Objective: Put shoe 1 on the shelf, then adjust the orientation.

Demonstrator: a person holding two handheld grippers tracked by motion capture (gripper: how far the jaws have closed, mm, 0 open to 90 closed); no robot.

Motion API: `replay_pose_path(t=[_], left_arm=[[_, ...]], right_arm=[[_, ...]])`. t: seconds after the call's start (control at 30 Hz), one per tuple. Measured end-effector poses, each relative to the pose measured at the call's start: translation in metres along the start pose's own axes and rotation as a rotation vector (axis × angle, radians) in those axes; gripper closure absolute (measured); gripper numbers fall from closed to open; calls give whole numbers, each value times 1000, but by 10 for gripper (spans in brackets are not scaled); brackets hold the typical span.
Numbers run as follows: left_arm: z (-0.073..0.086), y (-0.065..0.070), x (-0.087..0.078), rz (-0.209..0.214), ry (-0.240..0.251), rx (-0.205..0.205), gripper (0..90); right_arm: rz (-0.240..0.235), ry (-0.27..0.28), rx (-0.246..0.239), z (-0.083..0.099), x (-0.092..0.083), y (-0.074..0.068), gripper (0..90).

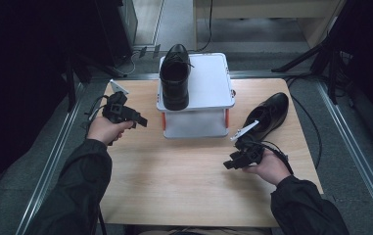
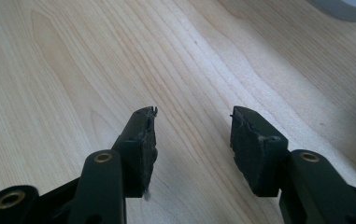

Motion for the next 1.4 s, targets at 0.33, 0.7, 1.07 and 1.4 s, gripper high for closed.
replay_pose_path(t=[0.33,0.7,1.07,1.4], left_arm=[[27,-9,24,29,-1,-2,448],[54,-5,39,29,-60,51,451],[57,-7,41,54,-16,42,447],[59,-5,45,60,-30,59,446]], right_arm=[[-5,7,11,-4,-4,3,517],[6,-24,6,-27,-24,11,534],[42,-99,10,-67,-78,31,607],[127,-207,-2,-82,-90,67,679]])
Point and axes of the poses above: each handheld gripper's, and its own axes: x roughly forward along the jaws, z roughly out of its underside, y roughly to its right, the point moved 4 cm from there along x, roughly forward along the jaws, and after that the axes turned 8 degrees about y, right-handed, at the moved point
